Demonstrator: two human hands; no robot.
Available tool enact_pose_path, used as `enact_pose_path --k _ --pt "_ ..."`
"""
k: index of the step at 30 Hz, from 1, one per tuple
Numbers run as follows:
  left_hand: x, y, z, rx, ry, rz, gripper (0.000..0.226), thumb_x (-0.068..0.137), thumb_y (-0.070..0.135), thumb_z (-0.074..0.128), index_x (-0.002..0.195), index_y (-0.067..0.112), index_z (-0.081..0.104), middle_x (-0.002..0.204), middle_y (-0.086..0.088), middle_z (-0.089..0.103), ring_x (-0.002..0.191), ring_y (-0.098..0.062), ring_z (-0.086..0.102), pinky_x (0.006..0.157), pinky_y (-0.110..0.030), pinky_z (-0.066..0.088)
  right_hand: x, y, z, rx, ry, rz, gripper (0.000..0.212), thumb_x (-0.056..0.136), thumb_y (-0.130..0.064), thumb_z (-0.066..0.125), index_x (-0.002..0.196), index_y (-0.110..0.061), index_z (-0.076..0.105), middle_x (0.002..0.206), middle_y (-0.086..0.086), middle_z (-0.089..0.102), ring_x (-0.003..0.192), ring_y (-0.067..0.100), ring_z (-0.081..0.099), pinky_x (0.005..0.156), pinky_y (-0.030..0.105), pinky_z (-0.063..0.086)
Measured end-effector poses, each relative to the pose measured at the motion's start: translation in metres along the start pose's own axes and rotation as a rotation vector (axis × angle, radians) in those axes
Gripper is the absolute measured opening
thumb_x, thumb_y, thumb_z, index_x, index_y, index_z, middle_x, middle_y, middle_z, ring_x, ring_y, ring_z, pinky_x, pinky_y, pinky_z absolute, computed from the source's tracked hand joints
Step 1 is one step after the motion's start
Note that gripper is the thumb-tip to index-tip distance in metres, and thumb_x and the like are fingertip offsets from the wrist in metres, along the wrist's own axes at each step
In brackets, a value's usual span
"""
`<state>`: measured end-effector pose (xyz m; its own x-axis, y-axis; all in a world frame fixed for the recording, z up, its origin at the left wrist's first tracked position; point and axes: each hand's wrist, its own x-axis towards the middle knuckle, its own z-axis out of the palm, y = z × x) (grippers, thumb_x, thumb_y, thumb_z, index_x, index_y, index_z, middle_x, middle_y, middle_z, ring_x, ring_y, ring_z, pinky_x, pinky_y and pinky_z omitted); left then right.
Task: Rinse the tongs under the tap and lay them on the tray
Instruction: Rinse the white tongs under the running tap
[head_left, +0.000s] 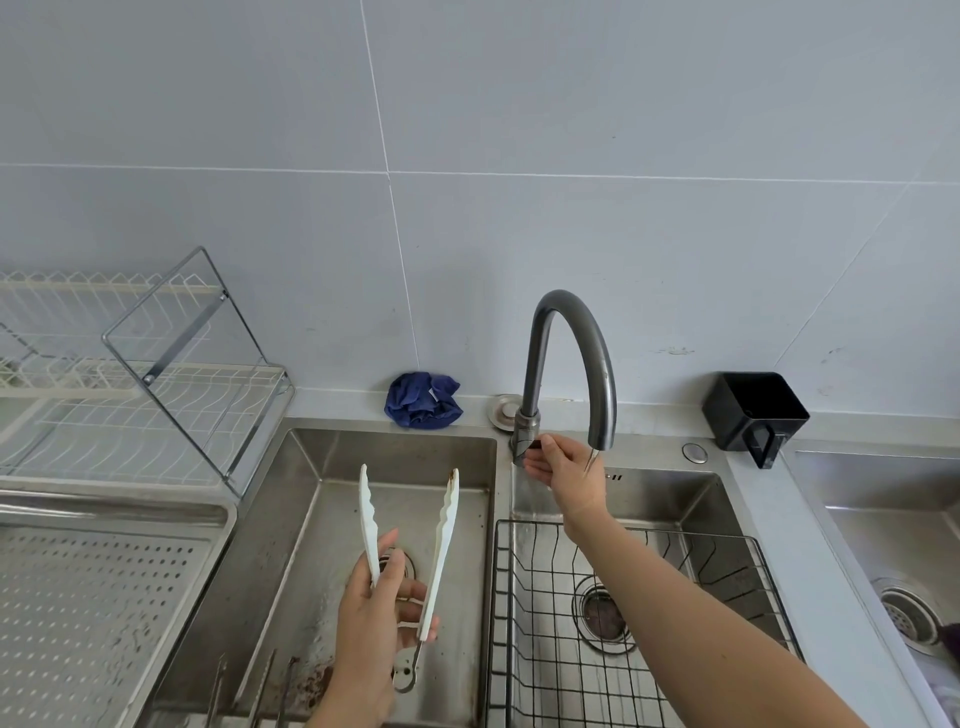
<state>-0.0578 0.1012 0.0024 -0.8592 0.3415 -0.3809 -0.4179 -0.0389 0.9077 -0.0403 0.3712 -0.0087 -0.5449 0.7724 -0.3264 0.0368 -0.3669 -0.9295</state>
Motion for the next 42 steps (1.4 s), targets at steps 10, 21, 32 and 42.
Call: enact_pose_path --k 10,21,32,42 --pt "0.003 -0.011 0.007 0.102 0.01 0.017 0.026 0.101 0.029 0.059 0.118 0.048 0.066 0.072 -0.013 0.067 0.056 -0.03 0.064 0.055 -0.048 0.06 -0.027 0.014 -0.034 0.101 -0.042 0.165 0.025 0.106 -0.019 0.054 0.097 -0.002 0.07 0.08 0.012 0.071 0.066 0.021 0.069 0.06 0.031 0.059" --pt "-0.016 -0.012 0.039 0.525 -0.097 0.24 0.029 0.095 0.051 0.054 0.121 0.04 0.059 0.084 0.011 0.07 0.072 -0.006 0.065 0.063 -0.026 0.052 -0.075 0.018 -0.031 -0.143 -0.255 0.148 0.035 0.106 -0.041 0.051 0.111 -0.015 0.072 0.101 0.008 0.08 0.085 0.025 0.076 0.068 0.037 0.062" --pt "-0.028 -0.018 0.054 0.909 -0.15 0.512 0.041 0.096 0.036 0.061 0.131 0.051 0.046 0.104 0.021 0.055 0.101 0.006 0.051 0.072 -0.01 0.04 -0.076 0.009 -0.006 -0.296 -0.05 0.026 0.032 0.104 -0.023 0.055 0.084 -0.001 0.068 0.075 0.014 0.065 0.062 0.022 0.06 0.048 0.03 0.051" --pt "-0.016 -0.011 0.059 0.74 -0.191 0.389 0.026 0.099 0.037 0.058 0.125 0.04 0.059 0.09 0.005 0.068 0.078 -0.012 0.06 0.067 -0.026 0.044 -0.073 0.014 -0.025 -0.31 -0.021 -0.016 0.017 0.102 -0.011 0.057 0.112 -0.013 0.07 0.09 0.013 0.074 0.066 0.023 0.074 0.054 0.037 0.062"
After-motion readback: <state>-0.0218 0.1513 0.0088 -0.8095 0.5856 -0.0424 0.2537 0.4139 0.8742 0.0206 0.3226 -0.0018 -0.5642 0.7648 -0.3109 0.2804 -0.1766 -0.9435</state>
